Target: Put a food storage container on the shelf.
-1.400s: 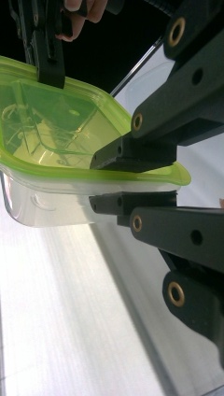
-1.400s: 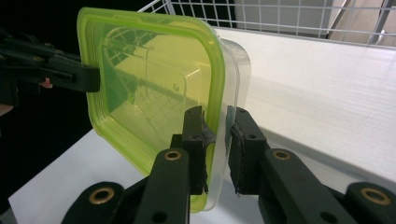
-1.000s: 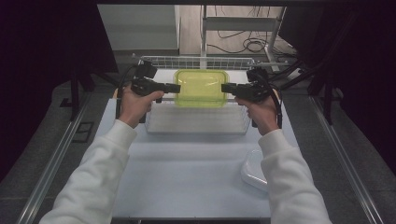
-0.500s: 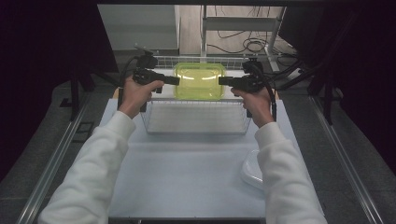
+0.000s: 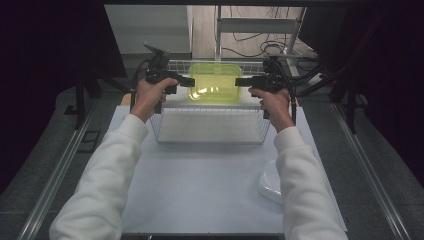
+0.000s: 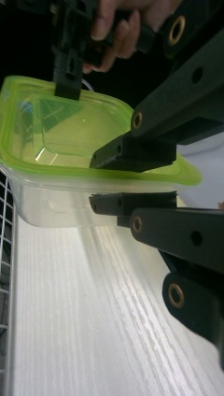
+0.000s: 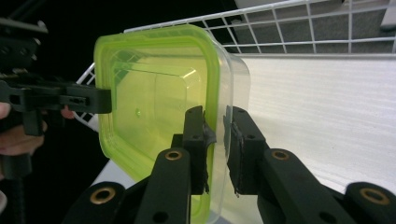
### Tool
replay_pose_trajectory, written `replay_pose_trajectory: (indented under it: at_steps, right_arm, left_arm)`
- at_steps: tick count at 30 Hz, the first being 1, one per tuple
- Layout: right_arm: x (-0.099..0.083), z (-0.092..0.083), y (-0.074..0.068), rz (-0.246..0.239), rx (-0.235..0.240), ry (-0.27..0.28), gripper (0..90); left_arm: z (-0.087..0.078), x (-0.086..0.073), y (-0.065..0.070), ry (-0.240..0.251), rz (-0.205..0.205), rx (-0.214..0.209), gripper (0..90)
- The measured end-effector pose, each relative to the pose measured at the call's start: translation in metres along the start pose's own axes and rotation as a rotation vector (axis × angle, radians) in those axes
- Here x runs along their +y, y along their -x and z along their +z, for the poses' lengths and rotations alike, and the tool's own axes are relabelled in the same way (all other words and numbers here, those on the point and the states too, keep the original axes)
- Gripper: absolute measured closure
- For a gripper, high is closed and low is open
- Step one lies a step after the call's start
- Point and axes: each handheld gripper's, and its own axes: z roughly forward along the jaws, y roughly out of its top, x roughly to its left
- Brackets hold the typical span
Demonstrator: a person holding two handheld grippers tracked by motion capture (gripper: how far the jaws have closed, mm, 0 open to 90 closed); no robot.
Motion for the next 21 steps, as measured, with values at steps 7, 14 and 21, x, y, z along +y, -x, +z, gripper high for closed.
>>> replay_pose_trajectory:
  at_steps: [7, 14, 21]
  right_arm:
    - [0.006, 0.010, 0.009, 0.082, 0.007, 0.000, 74.8]
    - [0.007, 0.019, 0.019, 0.166, 0.012, 0.000, 71.7]
    - [0.005, 0.023, 0.023, 0.197, 0.015, 0.019, 69.7]
  left_arm:
    - [0.006, 0.007, -0.015, 0.020, -0.107, -0.054, 77.8]
    - [0.013, 0.010, -0.027, 0.033, -0.172, -0.077, 75.5]
    - [0.016, 0.008, -0.030, 0.050, -0.159, -0.075, 72.5]
